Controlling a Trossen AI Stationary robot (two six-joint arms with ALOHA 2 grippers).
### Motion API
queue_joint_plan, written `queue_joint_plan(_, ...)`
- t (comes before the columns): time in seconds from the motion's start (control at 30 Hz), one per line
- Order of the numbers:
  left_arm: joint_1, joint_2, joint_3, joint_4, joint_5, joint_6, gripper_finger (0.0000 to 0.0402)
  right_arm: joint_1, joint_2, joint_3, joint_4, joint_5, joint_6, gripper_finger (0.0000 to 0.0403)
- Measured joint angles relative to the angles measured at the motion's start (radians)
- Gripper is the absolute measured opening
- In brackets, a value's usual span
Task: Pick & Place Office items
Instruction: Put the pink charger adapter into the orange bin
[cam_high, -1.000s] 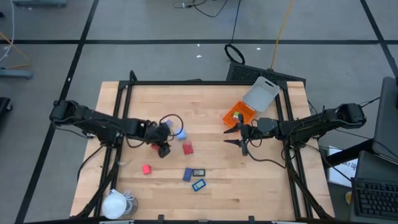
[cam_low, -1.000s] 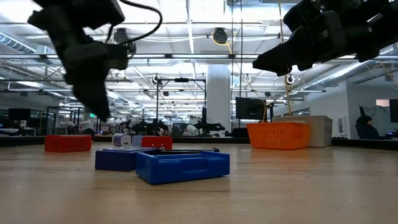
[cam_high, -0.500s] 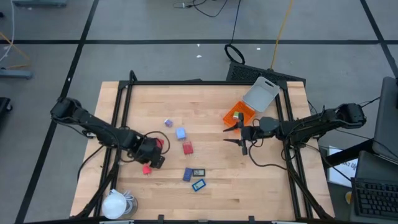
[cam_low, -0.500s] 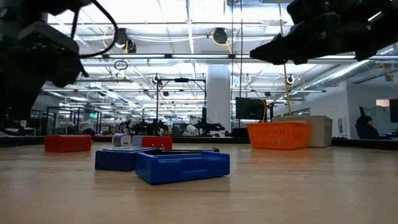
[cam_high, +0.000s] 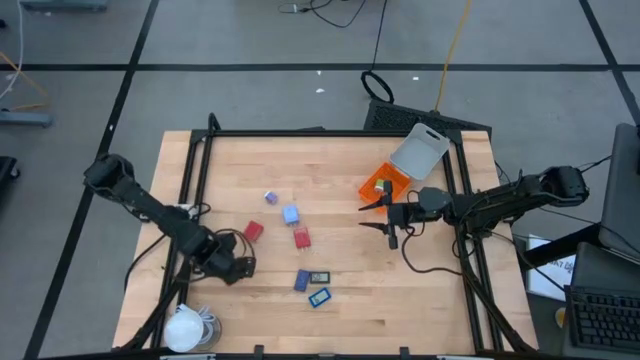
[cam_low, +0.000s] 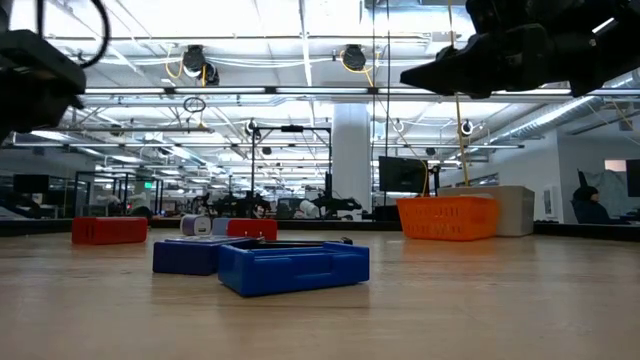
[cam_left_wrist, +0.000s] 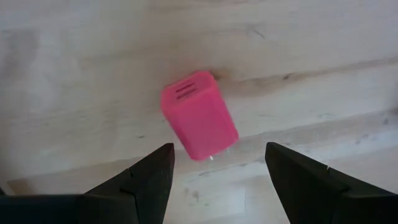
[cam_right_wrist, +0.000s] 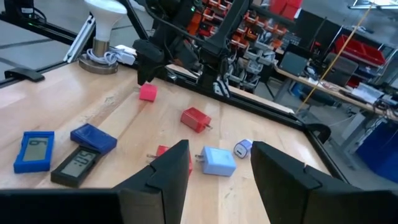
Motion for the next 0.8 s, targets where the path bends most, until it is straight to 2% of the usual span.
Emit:
queue_joint_plan(0.1, -0.021, 0.029, 0.0, -0.008, -0.052, -0.075, 0.0257, 0.0, 0.0, 0.0, 0.007, 0.0, -0.013, 0.0161)
queue_joint_plan(0.23, -0.038, 0.069, 0.0, -0.001, -0.06, -0.121, 0.0257, 0.0, 0.0, 0.0, 0.015, 0.0, -0.013, 0.0161)
queue_joint_plan(0.47, -0.043, 0.152, 0.0, -0.001, -0.061, -0.123, 0.0257, 0.0, 0.0, 0.0, 0.015, 0.0, -0.012, 0.0161)
queue_joint_plan(0.8, -0.041, 0.183, 0.003, 0.005, -0.072, -0.098, 0.0257, 0.0, 0.0, 0.0, 0.015, 0.0, -0.01, 0.0161)
